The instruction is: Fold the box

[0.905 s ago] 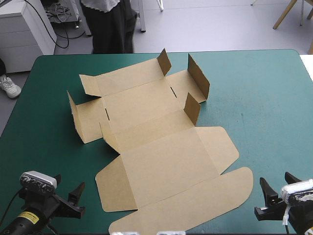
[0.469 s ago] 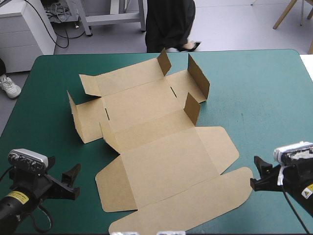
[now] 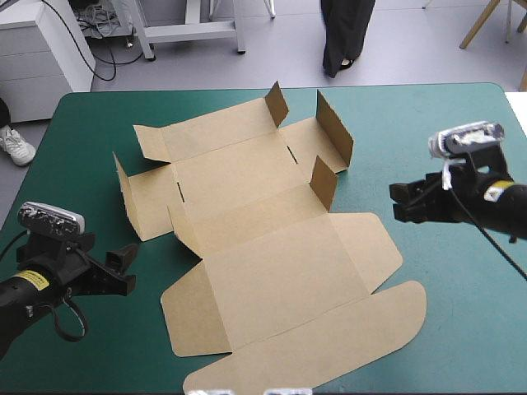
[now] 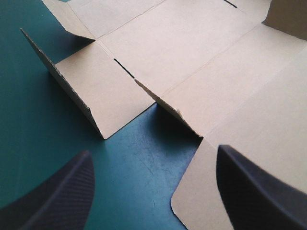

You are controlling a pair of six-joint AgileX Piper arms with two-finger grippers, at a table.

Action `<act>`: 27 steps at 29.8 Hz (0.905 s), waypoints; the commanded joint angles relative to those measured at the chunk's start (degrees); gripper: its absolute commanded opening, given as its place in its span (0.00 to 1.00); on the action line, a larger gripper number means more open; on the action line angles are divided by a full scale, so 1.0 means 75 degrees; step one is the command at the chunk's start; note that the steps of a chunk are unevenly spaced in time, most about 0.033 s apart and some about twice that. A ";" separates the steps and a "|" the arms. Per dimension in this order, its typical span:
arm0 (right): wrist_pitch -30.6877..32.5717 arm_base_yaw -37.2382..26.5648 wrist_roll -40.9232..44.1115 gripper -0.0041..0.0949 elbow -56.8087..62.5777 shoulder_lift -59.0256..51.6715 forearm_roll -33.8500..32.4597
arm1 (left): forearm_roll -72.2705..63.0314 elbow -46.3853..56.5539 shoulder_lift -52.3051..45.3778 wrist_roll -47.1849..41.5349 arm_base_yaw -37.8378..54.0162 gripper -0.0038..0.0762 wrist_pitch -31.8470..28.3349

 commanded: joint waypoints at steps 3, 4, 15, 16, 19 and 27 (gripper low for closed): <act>0.0460 0.0763 0.0267 0.64 -0.1773 0.1554 0.0012 | 0.0044 -0.0275 0.0087 -0.0065 0.0009 0.68 -0.0246; 0.0460 0.0976 0.0387 0.64 -0.2066 0.1788 -0.0110 | 0.0067 -0.0275 0.0087 -0.0065 0.0009 0.68 -0.0219; 0.1146 0.2888 0.1749 0.64 -0.4525 0.4234 -0.1990 | 0.0080 -0.0275 0.0087 -0.0065 0.0009 0.68 -0.0063; 0.1146 0.2888 0.1805 0.64 -0.4645 0.4409 -0.1940 | 0.0080 -0.0275 0.0087 -0.0065 0.0009 0.68 -0.0025; 0.1146 0.2874 0.1872 0.64 -0.5017 0.4956 -0.1891 | 0.0080 -0.0275 0.0087 -0.0065 0.0009 0.68 0.0085; 0.1146 0.2874 0.1944 0.64 -0.5449 0.5896 -0.2205 | 0.0097 -0.0275 0.0087 -0.0065 0.0009 0.68 0.0330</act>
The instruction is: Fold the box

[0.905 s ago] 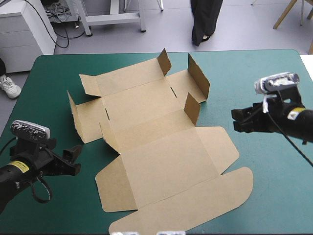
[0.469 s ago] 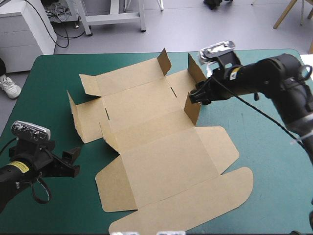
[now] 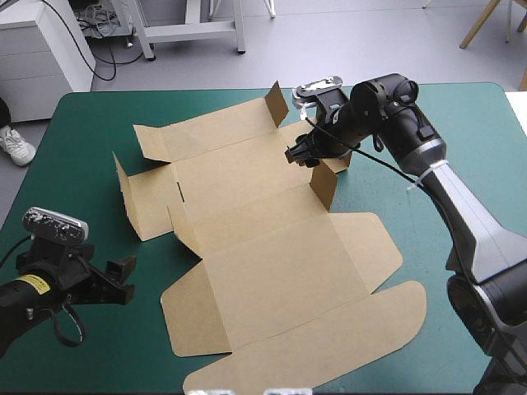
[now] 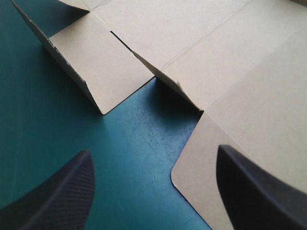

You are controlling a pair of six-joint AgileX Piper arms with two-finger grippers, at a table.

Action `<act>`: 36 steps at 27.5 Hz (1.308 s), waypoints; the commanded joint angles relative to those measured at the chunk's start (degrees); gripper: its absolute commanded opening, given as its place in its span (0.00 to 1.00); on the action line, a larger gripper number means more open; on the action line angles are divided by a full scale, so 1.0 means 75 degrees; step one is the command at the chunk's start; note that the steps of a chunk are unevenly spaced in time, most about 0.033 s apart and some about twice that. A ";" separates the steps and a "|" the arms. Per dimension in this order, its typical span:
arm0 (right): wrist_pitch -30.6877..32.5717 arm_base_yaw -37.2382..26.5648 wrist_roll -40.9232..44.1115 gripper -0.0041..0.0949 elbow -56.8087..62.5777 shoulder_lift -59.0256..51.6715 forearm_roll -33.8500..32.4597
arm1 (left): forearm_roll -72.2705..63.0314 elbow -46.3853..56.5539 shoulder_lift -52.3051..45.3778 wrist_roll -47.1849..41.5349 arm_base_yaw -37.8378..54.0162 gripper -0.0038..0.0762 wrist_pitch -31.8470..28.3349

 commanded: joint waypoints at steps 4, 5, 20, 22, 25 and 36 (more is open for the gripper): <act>-0.0238 -0.0094 -0.0029 0.64 -0.0352 0.0142 -0.0547 | -0.0102 -0.0238 0.0040 -0.0065 0.0009 0.68 -0.0332; -0.0238 -0.0131 -0.0029 0.64 -0.0352 0.0243 -0.0525 | -0.0102 -0.0238 0.0040 -0.0065 0.0009 0.68 -0.0332; -0.0237 -0.0693 -0.0520 0.64 -0.0352 0.1311 0.0293 | -0.0102 -0.0238 0.0040 -0.0065 0.0009 0.68 -0.0316; -0.0237 -0.0693 -0.0541 0.64 -0.0352 0.1398 0.0362 | -0.0102 -0.0238 0.0040 -0.0065 0.0009 0.68 -0.0296; -0.0237 -0.0693 -0.0541 0.63 -0.0337 0.1485 0.0312 | -0.0102 -0.0238 0.0040 -0.0065 0.0009 0.68 -0.0243; -0.0254 -0.0693 -0.0916 0.25 -0.0337 0.1716 0.0198 | -0.0102 -0.0238 0.0040 -0.0065 0.0009 0.68 -0.0168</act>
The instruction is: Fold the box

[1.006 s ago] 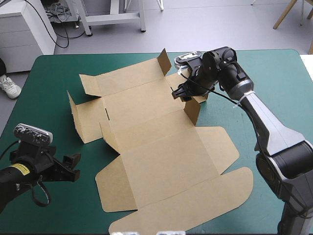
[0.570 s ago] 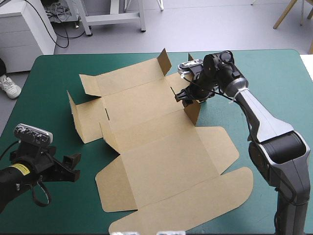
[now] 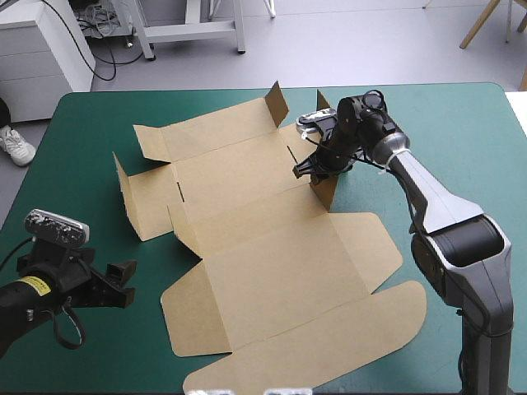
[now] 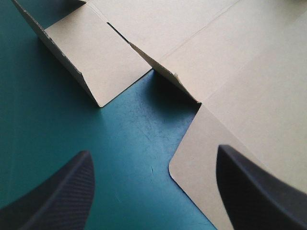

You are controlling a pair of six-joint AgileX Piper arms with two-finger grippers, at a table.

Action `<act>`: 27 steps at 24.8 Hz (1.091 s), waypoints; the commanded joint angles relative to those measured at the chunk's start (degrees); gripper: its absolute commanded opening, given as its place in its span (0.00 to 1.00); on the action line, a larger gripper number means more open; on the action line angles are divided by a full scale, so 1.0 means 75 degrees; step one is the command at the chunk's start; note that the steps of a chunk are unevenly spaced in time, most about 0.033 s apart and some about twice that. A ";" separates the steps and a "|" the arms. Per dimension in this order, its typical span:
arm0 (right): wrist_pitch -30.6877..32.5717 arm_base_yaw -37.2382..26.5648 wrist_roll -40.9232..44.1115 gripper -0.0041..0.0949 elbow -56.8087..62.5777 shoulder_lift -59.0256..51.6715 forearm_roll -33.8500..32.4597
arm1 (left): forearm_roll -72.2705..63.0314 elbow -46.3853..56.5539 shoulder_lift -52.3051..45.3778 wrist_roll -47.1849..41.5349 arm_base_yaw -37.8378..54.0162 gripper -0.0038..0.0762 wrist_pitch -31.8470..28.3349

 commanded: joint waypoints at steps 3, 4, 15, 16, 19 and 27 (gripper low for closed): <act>-0.0128 -0.0015 -0.0229 0.02 -0.0229 -0.0445 -0.0260 | -0.0108 -0.0238 0.0040 -0.0065 0.0009 0.68 -0.0360; -0.0128 -0.0015 -0.0229 0.02 -0.0229 -0.0445 -0.0290 | -0.0108 -0.0238 0.0040 -0.0065 0.0009 0.68 -0.0360; -0.0206 -0.0015 -0.2858 0.02 -0.0245 -0.0445 -0.0289 | 0.0064 -0.0238 0.0040 -0.0065 0.0009 0.68 -0.0360; -0.0257 -0.0015 -0.3330 0.02 -0.0245 -0.0445 -0.0272 | 0.0064 -0.0238 0.0040 -0.0065 0.0009 0.68 -0.0360; -0.0351 -0.0015 -0.3944 0.02 -0.0245 -0.0445 -0.0257 | 0.0064 -0.0238 0.0040 -0.0065 0.0009 0.68 -0.0360; -0.1031 -0.0015 -0.6382 0.02 -0.0245 -0.0445 0.0351 | 0.0227 -0.0238 0.0040 -0.0065 0.0009 0.68 -0.0360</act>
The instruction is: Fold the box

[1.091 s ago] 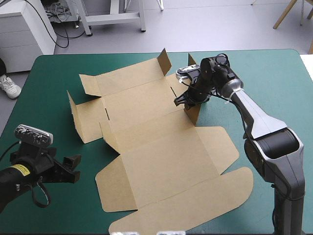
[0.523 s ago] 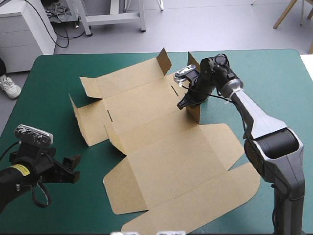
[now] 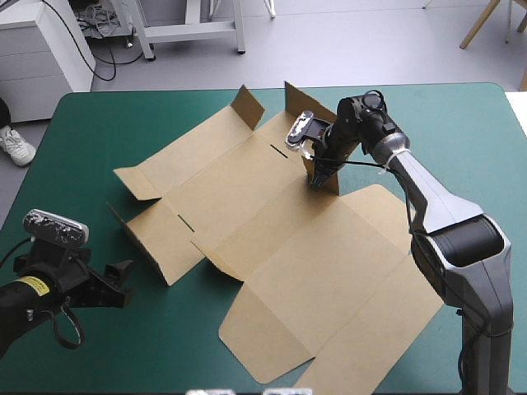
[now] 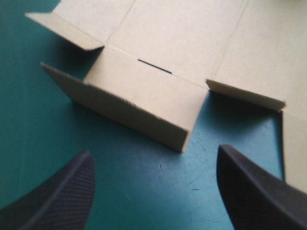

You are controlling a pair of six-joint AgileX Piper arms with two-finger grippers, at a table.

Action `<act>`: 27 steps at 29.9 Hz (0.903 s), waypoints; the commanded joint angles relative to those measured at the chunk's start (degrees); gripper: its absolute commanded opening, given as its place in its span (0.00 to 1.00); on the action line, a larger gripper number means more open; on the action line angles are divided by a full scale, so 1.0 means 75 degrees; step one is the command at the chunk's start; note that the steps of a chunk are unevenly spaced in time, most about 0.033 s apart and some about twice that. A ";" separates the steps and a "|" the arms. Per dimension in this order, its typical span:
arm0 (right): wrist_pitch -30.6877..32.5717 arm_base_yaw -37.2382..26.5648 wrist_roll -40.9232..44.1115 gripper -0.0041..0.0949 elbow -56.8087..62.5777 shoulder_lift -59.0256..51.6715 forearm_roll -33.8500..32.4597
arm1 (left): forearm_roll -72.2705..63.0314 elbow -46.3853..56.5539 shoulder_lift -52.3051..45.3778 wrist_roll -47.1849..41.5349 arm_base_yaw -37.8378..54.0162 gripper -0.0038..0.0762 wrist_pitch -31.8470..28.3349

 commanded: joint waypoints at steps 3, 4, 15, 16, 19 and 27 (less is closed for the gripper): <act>-0.0653 -0.0023 -0.1960 0.02 -0.0245 -0.0445 0.0622 | 0.0062 -0.0238 0.0040 -0.0065 0.0009 0.68 -0.0374; -0.0674 -0.0023 -0.2289 0.02 -0.0245 -0.0445 0.0734 | 0.0097 -0.0238 0.0040 -0.0065 0.0009 0.68 -0.0374; 0.0093 -0.0023 -0.6104 0.02 -0.0245 -0.0459 0.2100 | 0.0341 -0.0238 0.0040 -0.0065 0.0009 0.68 -0.0374; 0.0028 -0.0023 -0.6223 0.02 -0.0245 -0.0459 0.2049 | 0.0377 -0.0238 0.0040 -0.0065 0.0009 0.68 -0.0374; -0.0728 -0.0023 -0.6181 0.02 -0.0245 -0.0445 0.2228 | 0.0414 -0.0238 0.0040 -0.0065 0.0009 0.68 -0.0374; -0.1906 -0.0023 -0.5937 0.02 -0.0245 -0.0325 0.3293 | 0.0414 -0.0238 0.0040 -0.0161 0.0009 0.68 -0.0431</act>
